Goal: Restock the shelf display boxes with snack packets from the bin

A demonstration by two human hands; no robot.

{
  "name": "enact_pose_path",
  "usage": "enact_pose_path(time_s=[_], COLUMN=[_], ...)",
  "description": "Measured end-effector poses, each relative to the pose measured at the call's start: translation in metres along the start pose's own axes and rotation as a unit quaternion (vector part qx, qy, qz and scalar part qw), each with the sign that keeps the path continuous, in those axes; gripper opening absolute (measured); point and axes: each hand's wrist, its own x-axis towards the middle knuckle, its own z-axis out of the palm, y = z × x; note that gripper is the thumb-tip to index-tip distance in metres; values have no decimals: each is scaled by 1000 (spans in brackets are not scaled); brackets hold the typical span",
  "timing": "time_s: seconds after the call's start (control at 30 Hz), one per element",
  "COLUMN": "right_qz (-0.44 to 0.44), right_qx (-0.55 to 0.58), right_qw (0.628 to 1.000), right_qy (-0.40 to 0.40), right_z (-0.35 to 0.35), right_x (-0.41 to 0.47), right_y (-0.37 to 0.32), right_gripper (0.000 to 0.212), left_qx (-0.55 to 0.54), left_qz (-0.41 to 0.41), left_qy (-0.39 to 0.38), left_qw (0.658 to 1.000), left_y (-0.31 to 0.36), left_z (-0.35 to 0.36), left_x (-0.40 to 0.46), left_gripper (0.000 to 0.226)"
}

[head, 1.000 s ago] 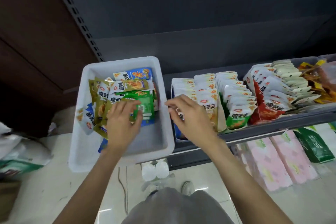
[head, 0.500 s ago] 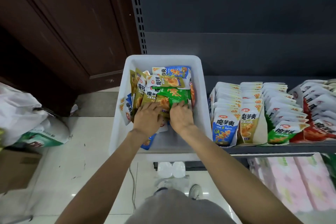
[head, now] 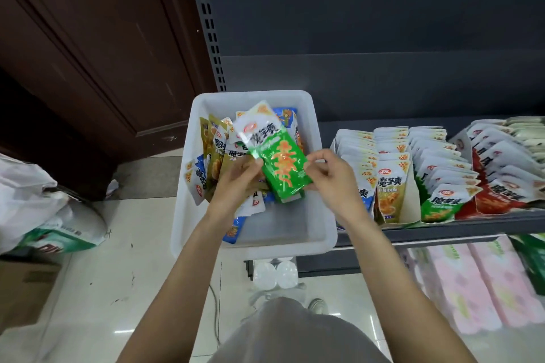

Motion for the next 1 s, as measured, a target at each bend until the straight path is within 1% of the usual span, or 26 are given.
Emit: enact_pose_path(time_s=[0.03,0.07,0.13,0.23,0.3,0.37,0.43,0.5,0.6,0.7,0.8,0.9,0.93,1.0], right_qz=[42,62,63,36,-4,-47,-82,-116,-131,-129,-129,-140,-147,-161], right_qx=[109,162,170,156,126,115,104,60,-5,-83,-126,-142,-142,-136], right_qw=[993,984,982,985,990,992,990,984,975,958,944,942,943,947], right_qy=[-26,-41,-52,-70,-64,-21,49,120,181,242,275,271,263,243], right_z=[-7,-12,-17,-28,-40,-58,-81,-111,-159,-200,-223,-234,-236,-236], right_x=[-4,-8,-12,-23,-32,-41,-51,-62,-82,-93,-90,-78,-73,-63], right_y=[1,3,10,19,23,24,24,27,40,60,77,90,95,106], right_gripper=[12,16,17,15,19,21,22,23,21,12,12,7,10,18], left_qx=[-41,-67,-77,-24,22,87,153,207,240,257,304,328,334,337], left_qz=[4,11,33,95,140,188,228,252,278,327,377,405,407,395], left_qy=[-35,-50,-49,-54,-55,-79,-130,-187,-237,-234,-207,-193,-187,-179], left_qw=[999,996,995,994,988,975,953,927,899,879,850,832,829,836], left_y=[1,3,9,24,34,41,44,41,30,23,19,10,6,-2], left_z=[2,5,10,27,43,63,88,117,167,214,249,266,267,265], left_x=[-6,-10,-17,-25,-30,-35,-41,-46,-51,-50,-42,-34,-31,-26], left_gripper=[38,43,46,32,27,29,35,35,31,16,21,18,15,10])
